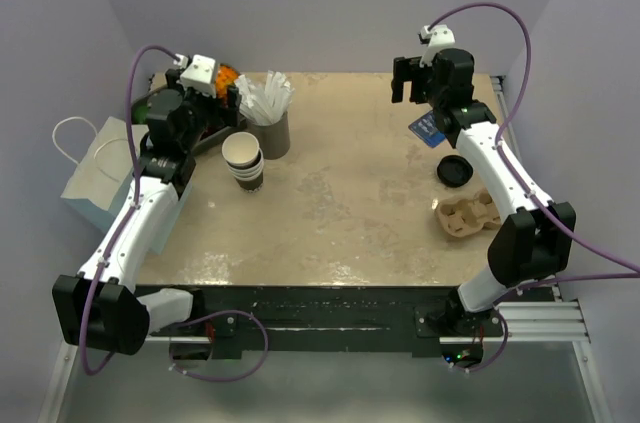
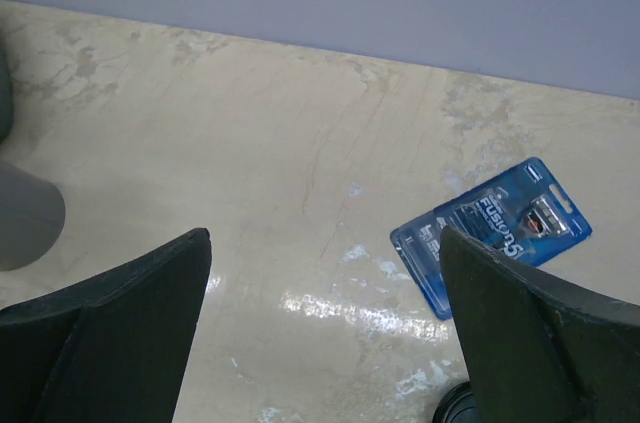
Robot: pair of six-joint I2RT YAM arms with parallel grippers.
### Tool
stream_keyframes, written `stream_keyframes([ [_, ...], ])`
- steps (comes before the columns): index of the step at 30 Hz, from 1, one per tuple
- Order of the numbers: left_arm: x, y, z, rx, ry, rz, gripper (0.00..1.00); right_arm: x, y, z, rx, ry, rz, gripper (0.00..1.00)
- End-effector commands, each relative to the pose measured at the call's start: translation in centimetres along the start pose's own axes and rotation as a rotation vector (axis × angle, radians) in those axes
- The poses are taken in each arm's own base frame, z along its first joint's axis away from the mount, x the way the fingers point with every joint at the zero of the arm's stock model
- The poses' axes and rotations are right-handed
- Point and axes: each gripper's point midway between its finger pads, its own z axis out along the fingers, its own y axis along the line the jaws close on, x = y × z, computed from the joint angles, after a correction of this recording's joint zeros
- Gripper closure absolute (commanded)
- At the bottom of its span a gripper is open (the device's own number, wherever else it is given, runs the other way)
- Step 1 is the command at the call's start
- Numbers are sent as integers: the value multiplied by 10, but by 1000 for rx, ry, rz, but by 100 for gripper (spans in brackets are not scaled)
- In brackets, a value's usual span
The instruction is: Pack the takeout coffee
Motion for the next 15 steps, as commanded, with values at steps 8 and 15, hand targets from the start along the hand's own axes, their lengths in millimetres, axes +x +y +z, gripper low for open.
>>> stream_keyframes([
  [8, 25, -4, -17, 34, 175, 13, 11, -16, 51, -36, -342, -51, -258, 1],
  [15, 54, -7, -31, 35, 328, -52, 23, -3, 118, -51, -539, -19, -321, 5],
])
